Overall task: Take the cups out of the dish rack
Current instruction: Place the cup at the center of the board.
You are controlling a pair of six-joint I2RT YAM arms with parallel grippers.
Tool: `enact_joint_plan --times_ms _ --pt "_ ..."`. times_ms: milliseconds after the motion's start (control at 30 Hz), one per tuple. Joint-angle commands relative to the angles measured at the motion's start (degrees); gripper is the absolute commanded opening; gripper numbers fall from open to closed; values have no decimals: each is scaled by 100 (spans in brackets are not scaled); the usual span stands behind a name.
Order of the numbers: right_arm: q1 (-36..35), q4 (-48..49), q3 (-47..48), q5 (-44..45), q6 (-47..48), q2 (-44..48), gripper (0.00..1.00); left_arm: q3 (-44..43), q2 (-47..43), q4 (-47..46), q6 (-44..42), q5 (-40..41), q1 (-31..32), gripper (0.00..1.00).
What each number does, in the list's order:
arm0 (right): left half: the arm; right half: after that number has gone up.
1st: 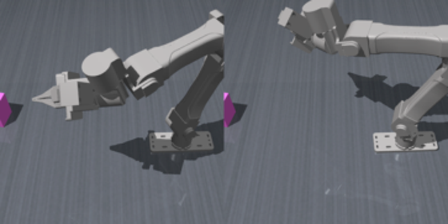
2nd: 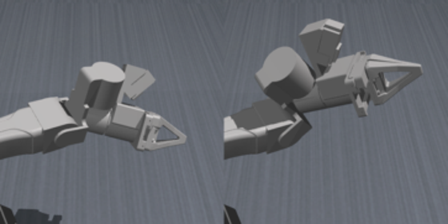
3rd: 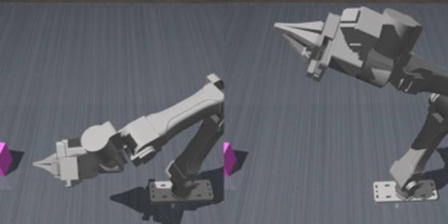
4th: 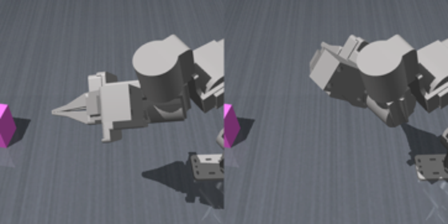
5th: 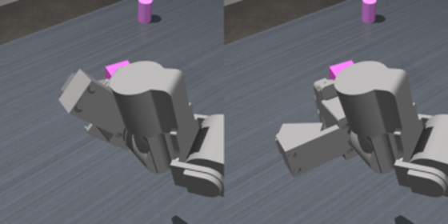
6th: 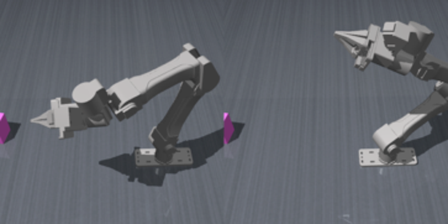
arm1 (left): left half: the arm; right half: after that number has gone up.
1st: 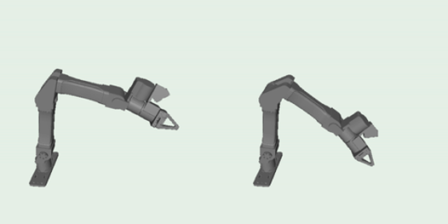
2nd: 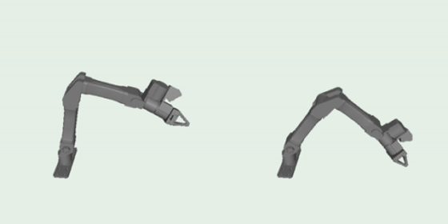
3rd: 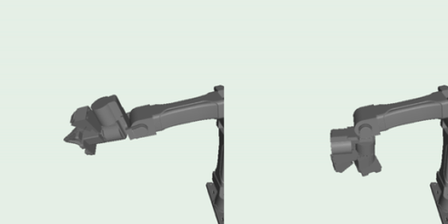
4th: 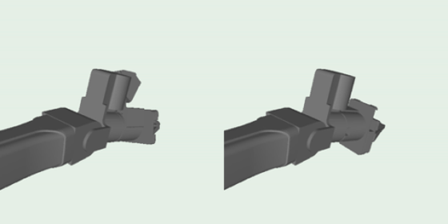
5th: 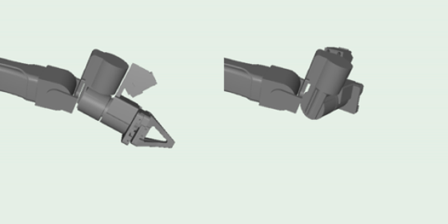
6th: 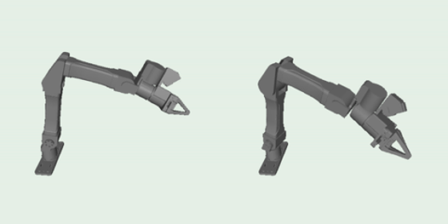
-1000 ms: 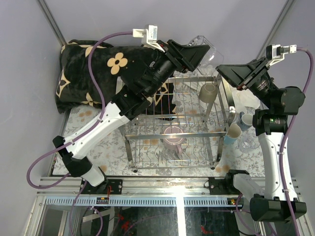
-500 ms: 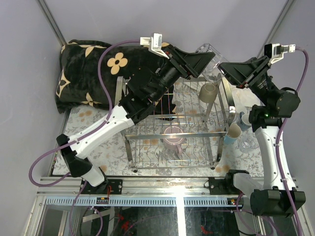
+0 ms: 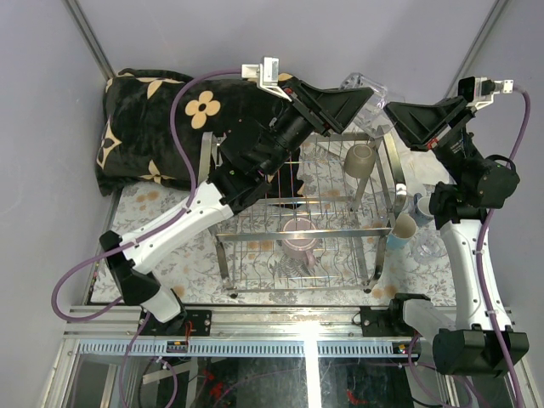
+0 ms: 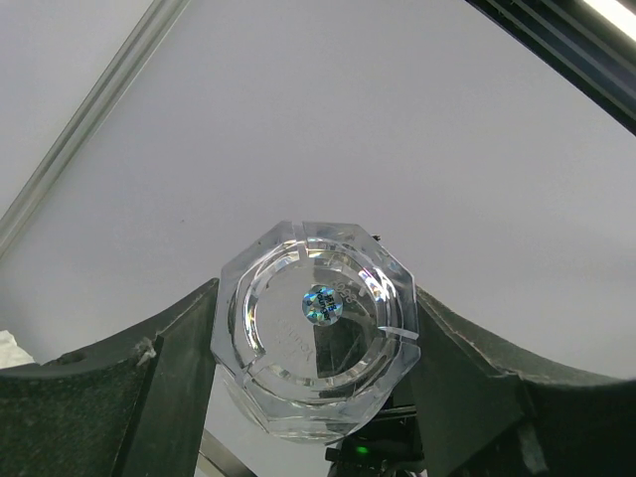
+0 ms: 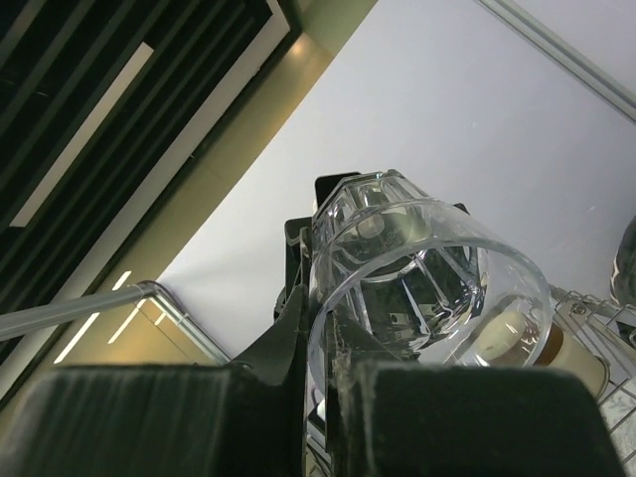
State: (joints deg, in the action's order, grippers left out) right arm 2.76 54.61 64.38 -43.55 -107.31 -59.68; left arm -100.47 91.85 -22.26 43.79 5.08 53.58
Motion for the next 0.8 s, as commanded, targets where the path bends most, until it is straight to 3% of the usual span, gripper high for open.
enact_joint_plan --times_ms 0,167,300,467,600,767 --pt "-22 88 164 -110 727 86 0 47 -329 -65 -337 138 41 53" --pt "-22 -203 231 -127 933 94 0 455 -781 46 -316 75 -291 73" --pt "-22 -512 237 -161 1217 132 0 883 -1288 22 -300 -25 -632 80" --pt "-21 -1776 600 -179 2317 226 0 1216 -1805 177 -468 -125 -851 82" --pt "-21 -4404 1662 7 4202 282 0 1300 -2111 579 -694 -85 -928 82" --pt "-22 -7390 3044 1511 6338 212 0 1545 -2413 618 -979 -82 -960 83"
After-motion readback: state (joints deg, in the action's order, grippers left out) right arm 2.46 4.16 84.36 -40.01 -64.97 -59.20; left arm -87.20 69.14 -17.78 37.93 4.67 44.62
